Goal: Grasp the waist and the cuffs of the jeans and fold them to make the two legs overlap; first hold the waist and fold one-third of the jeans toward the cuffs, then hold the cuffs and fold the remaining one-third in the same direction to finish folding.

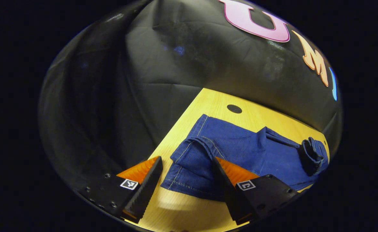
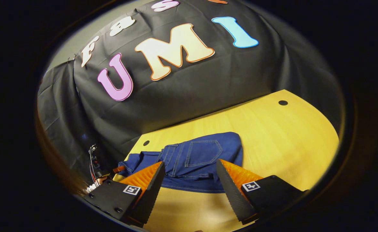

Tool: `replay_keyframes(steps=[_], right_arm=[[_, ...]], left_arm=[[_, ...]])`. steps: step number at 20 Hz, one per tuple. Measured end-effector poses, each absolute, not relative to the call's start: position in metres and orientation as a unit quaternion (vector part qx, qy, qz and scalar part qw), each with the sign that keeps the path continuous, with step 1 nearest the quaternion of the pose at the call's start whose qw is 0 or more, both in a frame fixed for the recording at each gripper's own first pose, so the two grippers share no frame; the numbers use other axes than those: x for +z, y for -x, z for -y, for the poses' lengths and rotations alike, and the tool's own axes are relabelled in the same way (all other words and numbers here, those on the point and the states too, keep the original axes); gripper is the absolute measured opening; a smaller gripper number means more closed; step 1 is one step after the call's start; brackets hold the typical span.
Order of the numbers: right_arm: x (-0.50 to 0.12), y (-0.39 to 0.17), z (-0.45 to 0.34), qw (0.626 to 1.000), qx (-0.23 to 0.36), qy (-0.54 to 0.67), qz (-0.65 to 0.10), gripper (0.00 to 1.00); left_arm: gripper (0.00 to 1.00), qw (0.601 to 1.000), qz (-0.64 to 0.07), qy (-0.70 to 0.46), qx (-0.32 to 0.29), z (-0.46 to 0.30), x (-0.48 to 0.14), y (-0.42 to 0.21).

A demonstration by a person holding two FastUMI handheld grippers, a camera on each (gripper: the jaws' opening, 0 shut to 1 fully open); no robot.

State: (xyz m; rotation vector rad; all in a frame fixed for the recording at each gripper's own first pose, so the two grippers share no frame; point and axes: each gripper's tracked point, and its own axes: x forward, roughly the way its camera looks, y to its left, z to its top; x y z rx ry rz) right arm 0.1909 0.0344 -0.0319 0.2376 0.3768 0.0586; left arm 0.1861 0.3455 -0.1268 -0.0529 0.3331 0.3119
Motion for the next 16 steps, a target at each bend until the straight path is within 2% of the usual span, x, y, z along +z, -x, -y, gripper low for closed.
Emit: replay_keyframes(steps=[4,5,7,10,11,13,16], right_arm=[[-0.022,-0.188,-0.041,0.973,0.032,-0.138,-0.182,0.98],[-0.02,-0.186,-0.04,0.973,0.031,-0.141,-0.18,0.98],[-0.019,-0.184,-0.041,0.972,0.029,-0.146,-0.18,0.98],[-0.013,-0.18,-0.038,0.973,0.024,-0.149,-0.174,0.98],[-0.01,-0.179,-0.037,0.973,0.021,-0.15,-0.172,0.98],[-0.008,-0.177,-0.034,0.974,0.016,-0.15,-0.171,0.98],[-0.003,-0.173,-0.027,0.975,0.005,-0.145,-0.166,0.98]], left_arm=[[0.89,0.974,-0.173,0.001,0.144,-0.34,-0.131,-0.192],[0.78,0.975,-0.173,-0.004,0.142,-0.34,-0.13,-0.19],[0.64,0.978,-0.171,0.001,0.118,-0.332,-0.127,-0.194],[0.16,0.981,-0.171,0.025,0.093,-0.321,-0.128,-0.199],[0.06,0.98,-0.173,0.034,0.091,-0.32,-0.128,-0.199],[0.0,0.979,-0.178,0.055,0.082,-0.317,-0.125,-0.199],[0.0,0.982,-0.163,0.082,0.037,-0.3,-0.099,-0.197]])
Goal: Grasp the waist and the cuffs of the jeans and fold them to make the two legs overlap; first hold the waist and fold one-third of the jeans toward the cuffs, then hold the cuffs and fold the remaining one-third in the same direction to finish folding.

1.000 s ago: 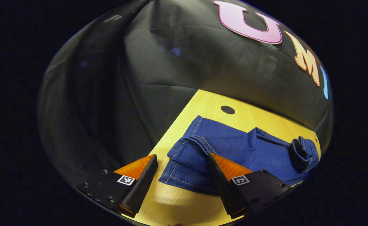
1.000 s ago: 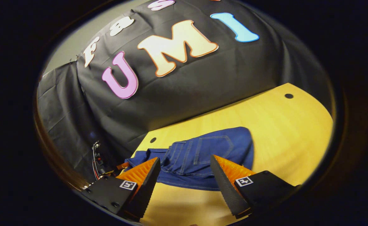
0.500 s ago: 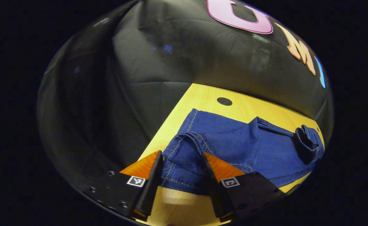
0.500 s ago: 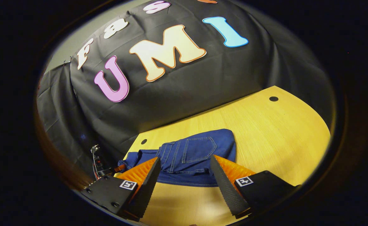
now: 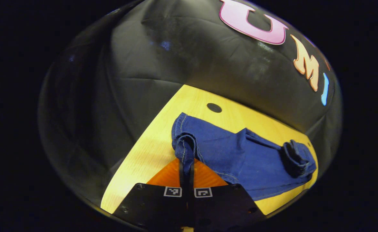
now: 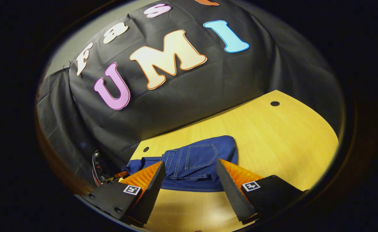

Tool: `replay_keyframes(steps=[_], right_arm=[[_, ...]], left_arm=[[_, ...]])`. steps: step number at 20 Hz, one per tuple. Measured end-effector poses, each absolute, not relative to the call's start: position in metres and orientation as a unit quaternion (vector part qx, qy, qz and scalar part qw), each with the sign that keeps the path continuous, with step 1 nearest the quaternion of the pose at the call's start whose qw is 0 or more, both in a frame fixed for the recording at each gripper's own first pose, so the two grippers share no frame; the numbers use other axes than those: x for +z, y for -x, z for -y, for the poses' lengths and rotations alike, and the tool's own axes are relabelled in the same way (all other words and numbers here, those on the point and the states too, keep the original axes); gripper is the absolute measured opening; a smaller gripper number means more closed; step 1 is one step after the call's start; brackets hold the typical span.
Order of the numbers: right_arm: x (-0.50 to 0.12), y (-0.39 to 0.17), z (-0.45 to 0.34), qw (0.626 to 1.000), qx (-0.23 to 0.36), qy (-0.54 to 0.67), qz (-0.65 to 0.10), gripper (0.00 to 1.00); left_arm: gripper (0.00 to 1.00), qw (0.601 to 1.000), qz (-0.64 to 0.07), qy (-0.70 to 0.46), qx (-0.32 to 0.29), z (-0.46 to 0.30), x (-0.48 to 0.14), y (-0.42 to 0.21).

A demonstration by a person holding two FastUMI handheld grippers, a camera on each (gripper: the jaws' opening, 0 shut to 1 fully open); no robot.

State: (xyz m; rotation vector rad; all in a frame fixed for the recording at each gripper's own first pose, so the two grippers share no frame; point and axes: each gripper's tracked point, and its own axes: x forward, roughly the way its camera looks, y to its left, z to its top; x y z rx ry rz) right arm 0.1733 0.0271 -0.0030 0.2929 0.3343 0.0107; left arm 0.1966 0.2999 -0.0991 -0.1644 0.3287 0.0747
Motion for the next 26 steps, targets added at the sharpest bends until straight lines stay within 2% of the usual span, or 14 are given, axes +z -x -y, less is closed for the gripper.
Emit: replay_keyframes(steps=[6,14,21,26], right_arm=[[-0.002,-0.165,-0.025,0.975,0.003,-0.144,-0.168,0.98],[0.017,-0.153,0.028,0.975,0.004,-0.166,-0.151,0.98],[0.013,-0.141,0.124,0.972,-0.005,-0.173,-0.159,0.97],[0.011,-0.145,0.163,0.972,0.017,-0.161,-0.168,0.98]], left_arm=[[0.0,0.982,-0.117,0.119,-0.089,-0.208,-0.028,-0.191],[0.0,0.962,-0.137,0.111,-0.209,-0.026,0.015,-0.198],[0.0,0.957,-0.124,0.051,-0.256,0.14,0.041,-0.213],[0.0,0.953,-0.18,-0.063,-0.237,0.204,-0.029,-0.21]])
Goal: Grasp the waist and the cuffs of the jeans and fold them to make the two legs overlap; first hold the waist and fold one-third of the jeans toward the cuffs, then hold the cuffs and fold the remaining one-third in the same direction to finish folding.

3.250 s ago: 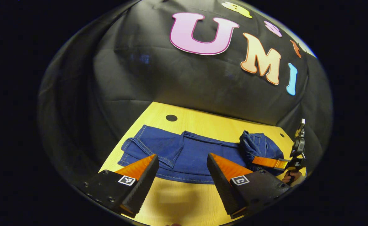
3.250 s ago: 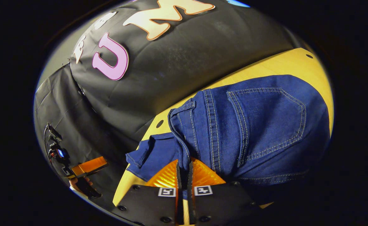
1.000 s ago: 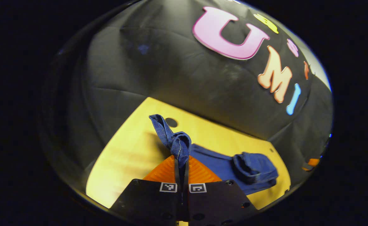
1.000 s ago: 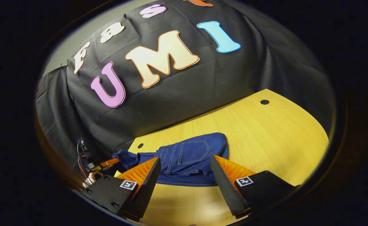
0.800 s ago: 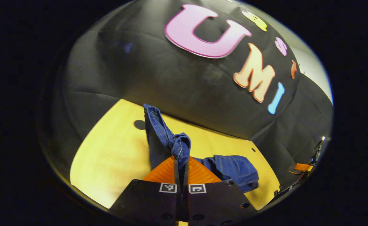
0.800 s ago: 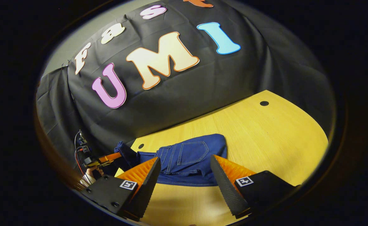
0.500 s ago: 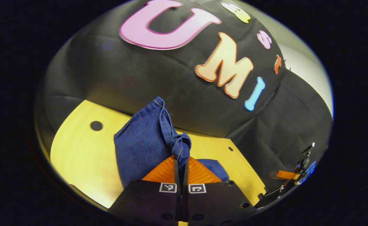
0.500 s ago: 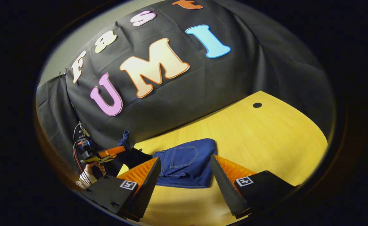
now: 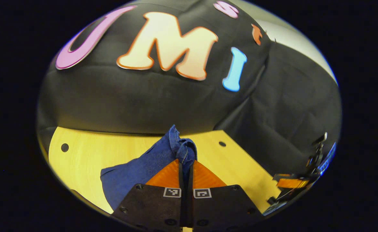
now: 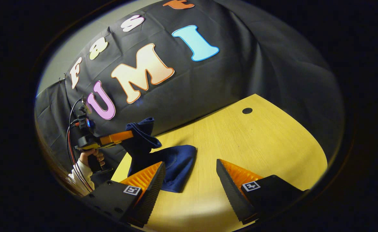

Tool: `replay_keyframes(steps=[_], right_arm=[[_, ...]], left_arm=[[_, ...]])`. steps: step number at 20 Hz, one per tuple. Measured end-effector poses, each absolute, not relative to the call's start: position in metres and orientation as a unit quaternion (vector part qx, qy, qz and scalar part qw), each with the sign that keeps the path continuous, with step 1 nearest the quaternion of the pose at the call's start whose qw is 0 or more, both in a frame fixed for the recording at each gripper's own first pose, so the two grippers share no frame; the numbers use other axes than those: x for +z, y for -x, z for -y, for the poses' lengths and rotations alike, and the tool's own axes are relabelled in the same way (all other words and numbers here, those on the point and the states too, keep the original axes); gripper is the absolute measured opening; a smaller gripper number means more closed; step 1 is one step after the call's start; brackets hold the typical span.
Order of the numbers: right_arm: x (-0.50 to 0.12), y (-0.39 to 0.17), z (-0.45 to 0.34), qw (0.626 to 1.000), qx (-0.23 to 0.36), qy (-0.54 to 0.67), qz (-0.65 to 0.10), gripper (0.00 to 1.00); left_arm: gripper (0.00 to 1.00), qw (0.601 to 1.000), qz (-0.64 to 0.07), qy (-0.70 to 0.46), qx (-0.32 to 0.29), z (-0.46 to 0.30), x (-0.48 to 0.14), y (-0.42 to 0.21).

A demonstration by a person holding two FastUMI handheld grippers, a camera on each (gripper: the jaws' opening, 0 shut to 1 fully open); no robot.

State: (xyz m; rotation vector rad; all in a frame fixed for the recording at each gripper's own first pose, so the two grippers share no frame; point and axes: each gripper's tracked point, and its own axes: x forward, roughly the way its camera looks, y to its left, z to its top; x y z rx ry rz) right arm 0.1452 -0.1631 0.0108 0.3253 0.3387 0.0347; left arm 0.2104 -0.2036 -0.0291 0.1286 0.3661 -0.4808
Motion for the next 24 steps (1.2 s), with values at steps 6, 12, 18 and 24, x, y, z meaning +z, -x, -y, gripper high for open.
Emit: replay_keyframes(steps=[6,12,18,24], right_arm=[[0.009,-0.153,0.175,0.972,0.053,-0.155,-0.171,0.98],[0.009,-0.146,0.163,0.975,0.056,-0.137,-0.166,0.98],[0.018,-0.133,0.126,0.982,0.036,-0.135,-0.129,0.98],[0.015,-0.117,0.083,0.98,0.054,-0.13,-0.138,0.98]], left_arm=[[0.01,0.936,-0.255,-0.167,-0.176,0.209,-0.145,-0.168],[0.69,0.943,-0.252,-0.092,-0.196,0.234,-0.158,-0.132],[0.96,0.978,-0.169,-0.043,-0.115,0.167,-0.087,-0.085],[0.96,0.987,-0.147,0.001,-0.056,0.098,-0.072,-0.058]])
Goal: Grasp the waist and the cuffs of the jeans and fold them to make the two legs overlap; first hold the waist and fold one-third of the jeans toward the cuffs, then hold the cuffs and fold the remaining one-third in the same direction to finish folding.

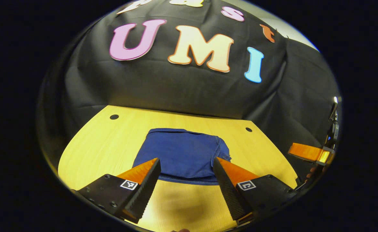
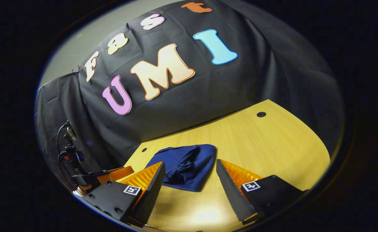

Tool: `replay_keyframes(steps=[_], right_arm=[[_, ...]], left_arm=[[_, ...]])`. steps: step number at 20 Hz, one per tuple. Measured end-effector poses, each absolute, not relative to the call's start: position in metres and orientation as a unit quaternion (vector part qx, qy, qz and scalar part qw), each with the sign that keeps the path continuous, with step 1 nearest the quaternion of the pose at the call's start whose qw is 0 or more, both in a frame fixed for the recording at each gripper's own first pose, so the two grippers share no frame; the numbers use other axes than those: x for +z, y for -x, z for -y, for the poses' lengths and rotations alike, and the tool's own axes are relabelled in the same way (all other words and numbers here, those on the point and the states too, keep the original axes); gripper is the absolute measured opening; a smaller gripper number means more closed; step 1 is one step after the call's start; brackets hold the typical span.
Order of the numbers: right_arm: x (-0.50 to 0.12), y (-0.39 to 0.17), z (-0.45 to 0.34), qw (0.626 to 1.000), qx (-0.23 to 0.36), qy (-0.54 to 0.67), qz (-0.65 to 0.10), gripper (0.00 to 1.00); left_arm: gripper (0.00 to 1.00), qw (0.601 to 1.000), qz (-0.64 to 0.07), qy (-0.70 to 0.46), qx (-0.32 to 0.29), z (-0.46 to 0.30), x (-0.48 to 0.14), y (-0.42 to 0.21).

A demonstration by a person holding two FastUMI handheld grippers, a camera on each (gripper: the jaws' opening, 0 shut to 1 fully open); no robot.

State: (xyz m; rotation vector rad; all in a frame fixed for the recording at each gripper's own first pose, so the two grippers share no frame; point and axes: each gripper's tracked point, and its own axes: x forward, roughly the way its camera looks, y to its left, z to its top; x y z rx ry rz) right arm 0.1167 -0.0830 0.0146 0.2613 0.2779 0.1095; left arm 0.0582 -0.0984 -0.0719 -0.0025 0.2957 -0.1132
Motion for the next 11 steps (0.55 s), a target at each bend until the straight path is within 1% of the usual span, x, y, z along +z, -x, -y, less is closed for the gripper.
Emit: replay_keyframes(steps=[1,4,11], right_arm=[[0.013,-0.114,0.08,0.981,0.053,-0.123,-0.14,0.98],[0.013,-0.106,0.075,0.982,0.051,-0.114,-0.143,0.98],[0.021,-0.091,0.071,0.986,0.03,-0.106,-0.127,0.98]], left_arm=[[0.96,0.987,-0.154,0.011,-0.051,0.089,-0.075,-0.054],[0.96,0.986,-0.151,0.037,-0.064,0.083,-0.074,-0.052],[0.96,0.984,-0.153,-0.003,-0.088,0.083,-0.079,-0.044]])
